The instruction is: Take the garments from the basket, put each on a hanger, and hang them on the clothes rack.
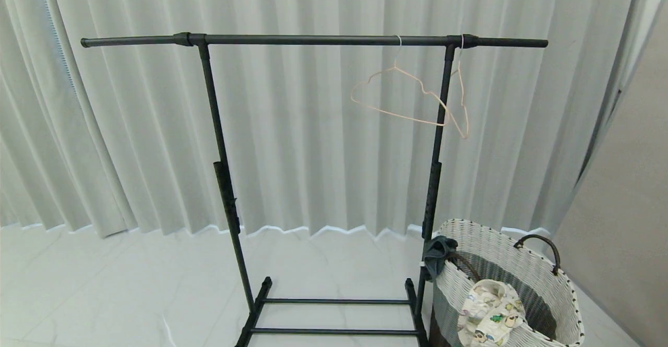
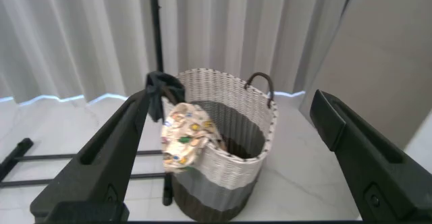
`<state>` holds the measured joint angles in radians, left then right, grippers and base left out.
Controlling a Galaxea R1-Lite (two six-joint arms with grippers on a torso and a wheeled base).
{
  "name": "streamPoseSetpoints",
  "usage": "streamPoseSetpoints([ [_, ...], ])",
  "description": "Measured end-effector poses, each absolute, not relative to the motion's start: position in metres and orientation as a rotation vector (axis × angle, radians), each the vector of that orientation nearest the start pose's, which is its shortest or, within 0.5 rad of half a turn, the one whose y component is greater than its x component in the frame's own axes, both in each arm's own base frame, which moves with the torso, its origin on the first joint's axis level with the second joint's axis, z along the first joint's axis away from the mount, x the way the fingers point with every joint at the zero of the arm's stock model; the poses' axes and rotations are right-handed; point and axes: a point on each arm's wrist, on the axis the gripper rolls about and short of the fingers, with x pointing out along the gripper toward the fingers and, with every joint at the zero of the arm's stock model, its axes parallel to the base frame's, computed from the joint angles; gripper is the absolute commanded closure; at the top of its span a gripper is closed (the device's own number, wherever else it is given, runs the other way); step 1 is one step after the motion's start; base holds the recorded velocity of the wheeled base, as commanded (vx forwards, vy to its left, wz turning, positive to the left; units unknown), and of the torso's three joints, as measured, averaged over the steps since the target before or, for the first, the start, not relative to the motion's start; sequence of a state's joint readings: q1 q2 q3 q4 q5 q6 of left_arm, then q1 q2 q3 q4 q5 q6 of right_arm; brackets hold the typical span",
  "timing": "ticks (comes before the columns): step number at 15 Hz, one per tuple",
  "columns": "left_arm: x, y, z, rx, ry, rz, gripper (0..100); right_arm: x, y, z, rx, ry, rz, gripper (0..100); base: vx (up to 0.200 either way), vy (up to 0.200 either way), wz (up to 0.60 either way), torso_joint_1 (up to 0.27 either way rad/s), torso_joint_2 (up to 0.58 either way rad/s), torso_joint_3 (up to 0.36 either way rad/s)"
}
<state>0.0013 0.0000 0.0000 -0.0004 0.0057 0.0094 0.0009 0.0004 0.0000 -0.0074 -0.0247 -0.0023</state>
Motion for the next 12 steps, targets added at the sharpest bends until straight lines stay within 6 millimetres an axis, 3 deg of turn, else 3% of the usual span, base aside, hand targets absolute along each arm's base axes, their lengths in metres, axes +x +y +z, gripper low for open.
streamPoseSetpoints([
  [9, -0.0228, 0.0001, 0.0755, 0.006, 0.0, 0.007, 0, -0.0228, -0.0005, 0.0759, -0.02, -0.004, -0.019, 0, 0.0, 0.0, 0.0, 0.0, 0.0, 0.0],
  [12, -0.0228, 0.0001, 0.0753, 0.006, 0.002, 0.007, 0, -0.0228, -0.0005, 0.0759, 0.006, -0.004, -0.022, 0, 0.0, 0.0, 0.0, -0.12, 0.25, 0.1],
])
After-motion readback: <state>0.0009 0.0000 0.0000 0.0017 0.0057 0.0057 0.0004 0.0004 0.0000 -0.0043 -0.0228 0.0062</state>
